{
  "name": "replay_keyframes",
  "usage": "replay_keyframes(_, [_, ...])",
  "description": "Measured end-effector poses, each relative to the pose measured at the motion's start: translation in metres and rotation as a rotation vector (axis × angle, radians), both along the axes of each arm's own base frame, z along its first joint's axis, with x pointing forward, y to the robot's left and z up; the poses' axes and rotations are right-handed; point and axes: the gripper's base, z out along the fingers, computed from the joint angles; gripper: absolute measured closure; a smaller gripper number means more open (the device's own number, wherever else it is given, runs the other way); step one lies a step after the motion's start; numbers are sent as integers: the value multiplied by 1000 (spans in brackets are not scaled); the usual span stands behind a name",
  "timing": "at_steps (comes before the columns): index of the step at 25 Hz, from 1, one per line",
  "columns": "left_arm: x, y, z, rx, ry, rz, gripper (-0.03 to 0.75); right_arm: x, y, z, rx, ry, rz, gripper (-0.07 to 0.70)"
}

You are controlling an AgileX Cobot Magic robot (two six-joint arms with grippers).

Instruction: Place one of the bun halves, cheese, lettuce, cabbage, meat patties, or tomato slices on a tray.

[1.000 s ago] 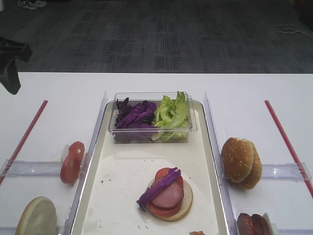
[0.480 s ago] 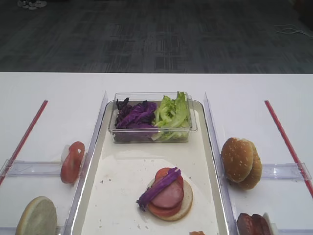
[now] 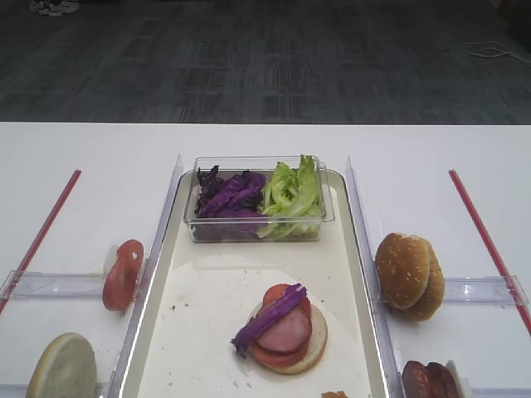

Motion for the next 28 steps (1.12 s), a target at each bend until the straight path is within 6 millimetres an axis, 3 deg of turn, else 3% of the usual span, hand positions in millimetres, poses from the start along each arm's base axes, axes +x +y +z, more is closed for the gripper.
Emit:
replay_keyframes(5, [-32, 3, -1, -9, -75, 2, 317, 0, 0, 0, 0, 0, 0, 303])
replay_keyframes(12, [-68, 7, -19, -14, -128, 2, 317, 0, 0, 0, 1, 0, -1, 303])
replay_keyframes(28, [-120, 12, -56, -28, -266, 2, 317, 0, 0, 0, 1, 0, -1, 303])
